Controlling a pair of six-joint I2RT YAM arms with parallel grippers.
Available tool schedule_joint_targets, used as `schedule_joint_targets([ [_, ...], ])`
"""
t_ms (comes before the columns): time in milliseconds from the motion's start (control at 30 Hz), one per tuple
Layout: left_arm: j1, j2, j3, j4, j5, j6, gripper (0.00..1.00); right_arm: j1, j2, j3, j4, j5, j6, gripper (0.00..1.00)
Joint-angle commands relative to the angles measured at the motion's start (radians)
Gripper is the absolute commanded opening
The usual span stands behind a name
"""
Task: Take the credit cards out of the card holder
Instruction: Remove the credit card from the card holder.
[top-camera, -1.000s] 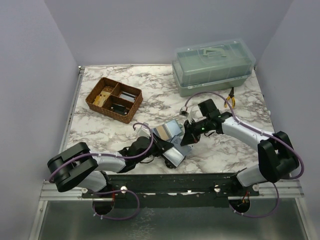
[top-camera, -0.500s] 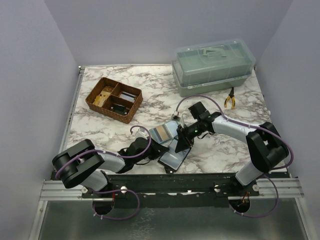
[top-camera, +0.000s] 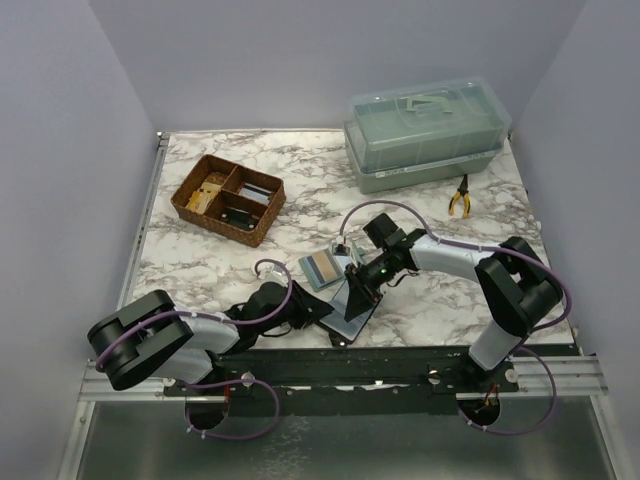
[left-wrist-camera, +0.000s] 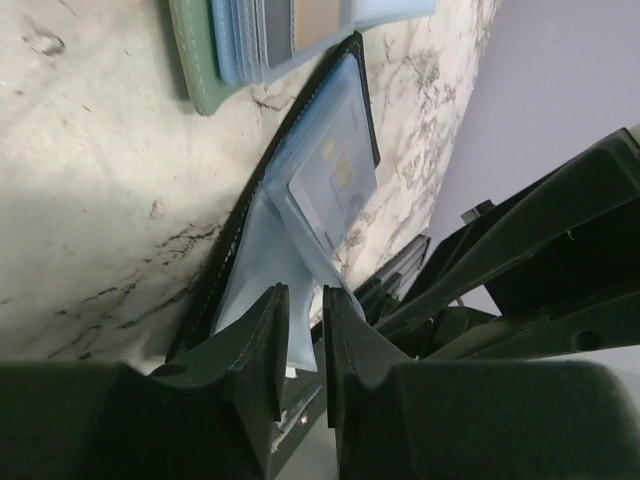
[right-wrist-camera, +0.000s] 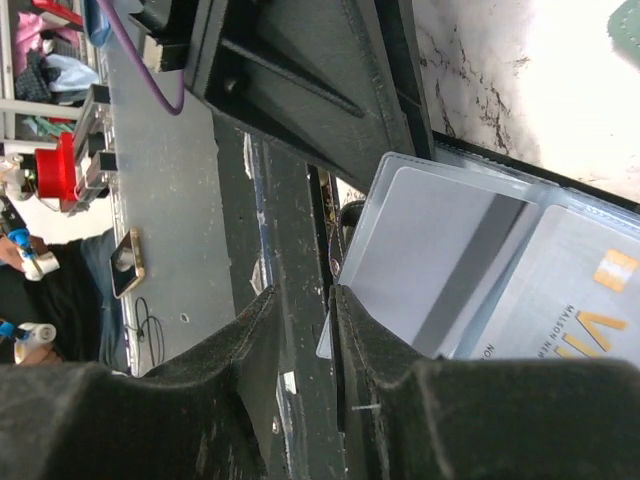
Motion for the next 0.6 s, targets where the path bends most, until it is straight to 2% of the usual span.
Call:
schedule_joint_targets([
  [0, 0.003, -0.010, 0.005, -0.002, 0.071, -0.031, 0.27, 0.015, 0.024, 0.039, -0.013, 0.048, -0.004, 0.33],
  [233, 0.001, 0.035, 0.005, -0.002, 0.144, -0.069, 0.32, 0.015, 0.000, 0.030, 0.003, 0.069, -0.002, 0.41],
  [367, -0.006, -0.017, -0.008, -0.005, 0.156, -0.069, 0.46, 0.015, 0.035, 0.034, -0.013, 0.067, -0.008, 0.41],
  [567, -0.014, -0.096, -0.007, -0.068, 0.125, -0.075, 0.55, 0.015, 0.057, 0.041, -0.010, 0.071, 0.011, 0.40],
])
